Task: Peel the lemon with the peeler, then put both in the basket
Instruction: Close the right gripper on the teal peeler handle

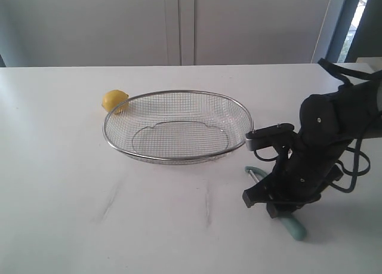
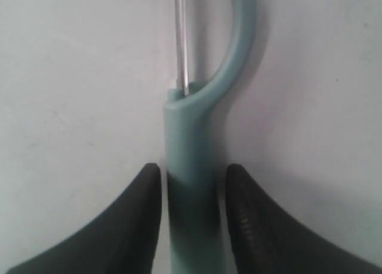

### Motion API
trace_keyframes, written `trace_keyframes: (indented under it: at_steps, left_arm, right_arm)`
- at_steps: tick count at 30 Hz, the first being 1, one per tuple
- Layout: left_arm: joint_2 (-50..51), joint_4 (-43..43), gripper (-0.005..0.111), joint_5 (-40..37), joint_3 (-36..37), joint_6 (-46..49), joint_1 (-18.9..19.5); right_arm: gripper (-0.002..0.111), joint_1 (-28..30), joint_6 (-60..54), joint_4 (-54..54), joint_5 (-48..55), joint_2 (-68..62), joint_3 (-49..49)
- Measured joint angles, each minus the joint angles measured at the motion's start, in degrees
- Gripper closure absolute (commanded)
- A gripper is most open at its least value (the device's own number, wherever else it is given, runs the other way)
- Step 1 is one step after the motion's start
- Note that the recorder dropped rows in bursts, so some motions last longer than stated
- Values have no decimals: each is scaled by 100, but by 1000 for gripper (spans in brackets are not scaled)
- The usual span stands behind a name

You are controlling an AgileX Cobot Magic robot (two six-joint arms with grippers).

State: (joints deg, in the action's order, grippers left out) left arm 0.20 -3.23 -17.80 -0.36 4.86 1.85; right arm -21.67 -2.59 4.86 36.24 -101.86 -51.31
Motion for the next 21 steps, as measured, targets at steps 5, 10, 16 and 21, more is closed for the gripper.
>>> trace_keyframes:
  at_steps: [5,10,16,21]
  left_arm:
    - [0,0,107,0,0,0,0]
    - [0,0,107,0,0,0,0]
    - [0,0,107,0,0,0,0]
    - [0,0,107,0,0,0,0]
  right_arm:
    - [73,0,20,0,12,-67,0]
    - [77,0,20,0,24,-91,-15]
    - [108,0,51,-37,95,-113,-30]
    - [108,0,216,-35,140,-113,-30]
